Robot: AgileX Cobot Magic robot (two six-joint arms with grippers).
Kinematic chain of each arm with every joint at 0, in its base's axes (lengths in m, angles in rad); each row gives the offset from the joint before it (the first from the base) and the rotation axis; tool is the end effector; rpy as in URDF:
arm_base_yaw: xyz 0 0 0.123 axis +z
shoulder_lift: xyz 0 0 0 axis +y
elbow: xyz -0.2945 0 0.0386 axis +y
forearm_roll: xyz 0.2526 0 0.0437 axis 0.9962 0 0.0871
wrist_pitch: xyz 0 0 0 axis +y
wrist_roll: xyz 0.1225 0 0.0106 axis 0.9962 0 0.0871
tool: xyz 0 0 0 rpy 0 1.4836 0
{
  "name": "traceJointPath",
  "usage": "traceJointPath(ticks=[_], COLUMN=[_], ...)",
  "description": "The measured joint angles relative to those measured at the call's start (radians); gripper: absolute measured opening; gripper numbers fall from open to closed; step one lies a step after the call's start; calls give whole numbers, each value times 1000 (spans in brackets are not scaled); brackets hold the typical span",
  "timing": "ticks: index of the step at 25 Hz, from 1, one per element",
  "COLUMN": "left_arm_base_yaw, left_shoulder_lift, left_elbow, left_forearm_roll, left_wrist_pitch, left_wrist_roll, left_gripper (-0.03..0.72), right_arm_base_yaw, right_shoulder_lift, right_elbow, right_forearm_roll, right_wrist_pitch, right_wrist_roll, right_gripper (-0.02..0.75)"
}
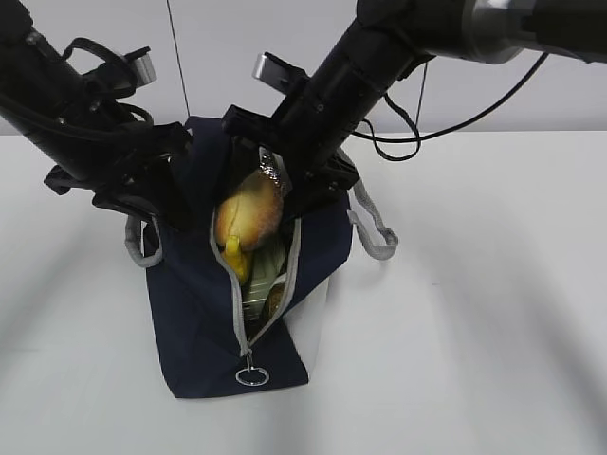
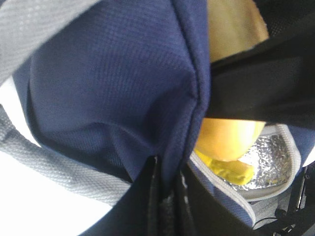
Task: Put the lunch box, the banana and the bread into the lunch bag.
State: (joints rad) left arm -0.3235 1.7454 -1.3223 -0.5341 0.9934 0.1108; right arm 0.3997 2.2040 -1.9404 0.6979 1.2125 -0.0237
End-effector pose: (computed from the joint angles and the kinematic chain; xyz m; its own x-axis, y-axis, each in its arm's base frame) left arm 0.3355 -0.1678 0.2366 -0.9665 0.1332 -0.2195 0.2228 0.8600 -0.4592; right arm 0.4203 0.2579 0.2195 -0.9755 -0.1873 -0.1151 -0.2175 0.7455 0.6301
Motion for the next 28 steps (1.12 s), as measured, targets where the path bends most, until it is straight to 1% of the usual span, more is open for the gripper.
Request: traceJointPath(ticks=[2, 4, 11, 17, 20, 28], left_arm_base_yaw=[0, 0, 0, 0, 0, 0], left_shoulder_lift=[0, 0, 0, 0, 0, 0], left_elbow=[0, 0, 0, 0, 0, 0], left_forearm_roll=[2, 3, 6, 24, 24, 38], left_wrist_pitch=[0, 0, 0, 0, 0, 0], left_wrist_roll=[0, 0, 0, 0, 0, 0], left_gripper=[29, 29, 29, 29, 29, 29], right_arm_base_yaw=[1, 1, 1, 2, 2, 2], right_shoulder_lift=[3, 3, 0, -60, -109, -173], right_elbow=[-22, -53, -161, -170, -133, 16], right_forearm_roll=[-7, -40, -201, -395, -444, -459], right_wrist_pitch=[4, 4, 13, 21, 23, 27], right_wrist_roll=[-1, 3, 51, 80, 99, 124], right_gripper=[662, 663, 664, 650, 630, 592])
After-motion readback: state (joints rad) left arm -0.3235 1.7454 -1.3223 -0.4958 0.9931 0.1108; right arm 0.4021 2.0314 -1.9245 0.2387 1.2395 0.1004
